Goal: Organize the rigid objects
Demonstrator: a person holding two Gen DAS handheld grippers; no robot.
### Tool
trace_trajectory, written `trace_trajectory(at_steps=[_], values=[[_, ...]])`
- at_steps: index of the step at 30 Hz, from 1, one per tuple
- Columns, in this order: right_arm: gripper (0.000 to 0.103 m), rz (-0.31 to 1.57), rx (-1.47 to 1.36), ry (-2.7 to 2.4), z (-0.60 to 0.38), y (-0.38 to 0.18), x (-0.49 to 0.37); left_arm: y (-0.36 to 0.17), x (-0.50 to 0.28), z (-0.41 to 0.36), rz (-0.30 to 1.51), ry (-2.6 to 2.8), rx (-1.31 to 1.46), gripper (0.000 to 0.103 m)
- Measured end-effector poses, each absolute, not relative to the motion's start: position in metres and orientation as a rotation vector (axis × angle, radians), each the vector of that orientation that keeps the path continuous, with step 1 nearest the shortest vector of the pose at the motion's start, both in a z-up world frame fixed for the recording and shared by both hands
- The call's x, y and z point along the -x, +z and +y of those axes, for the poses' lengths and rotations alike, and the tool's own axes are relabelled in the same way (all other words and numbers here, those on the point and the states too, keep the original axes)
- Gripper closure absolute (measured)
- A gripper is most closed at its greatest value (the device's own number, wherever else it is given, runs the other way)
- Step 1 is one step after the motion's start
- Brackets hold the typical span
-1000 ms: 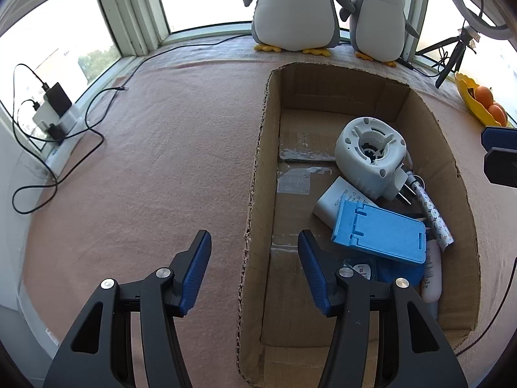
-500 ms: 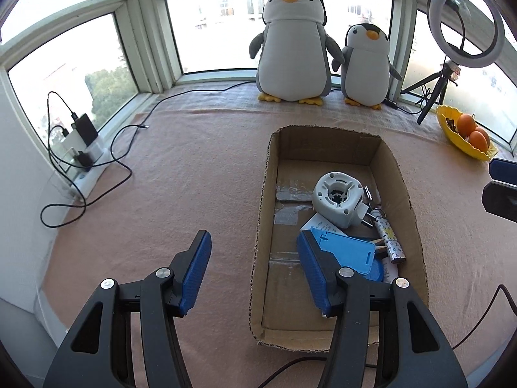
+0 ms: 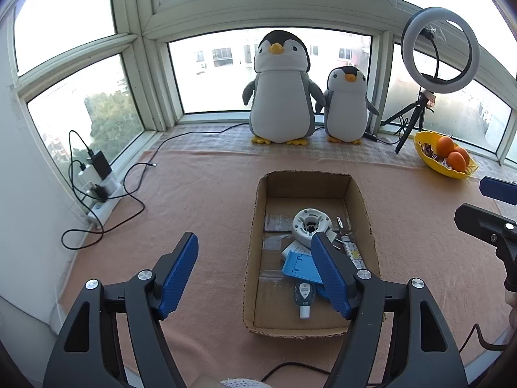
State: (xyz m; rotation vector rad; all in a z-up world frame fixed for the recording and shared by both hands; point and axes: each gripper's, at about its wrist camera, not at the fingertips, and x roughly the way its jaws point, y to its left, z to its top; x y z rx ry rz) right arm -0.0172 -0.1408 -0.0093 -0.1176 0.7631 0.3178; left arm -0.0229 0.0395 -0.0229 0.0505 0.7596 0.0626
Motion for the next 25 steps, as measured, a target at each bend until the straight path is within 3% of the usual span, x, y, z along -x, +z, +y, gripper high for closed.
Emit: trace_trajectory(at_steps=[13, 16, 25], values=[[0.02, 0.745, 0.137, 0.275, -0.1438, -0.0091, 0.0252, -0.0205, 0.0276, 0.0329, 0.764, 0.053, -0.054, 0.03], [0.02, 0.745, 0.151, 0.272, -0.1427, -0.0102, 0.0252, -0.0206, 0.0275, 0.0338, 0.767, 0.053, -0.048, 0.021], [0.02, 0.753, 0.157, 0.274, -0.1425, -0.0127, 0.0218, -0.0234, 0.0249, 0.0329, 0.777, 0.054, -0.057, 0.021]])
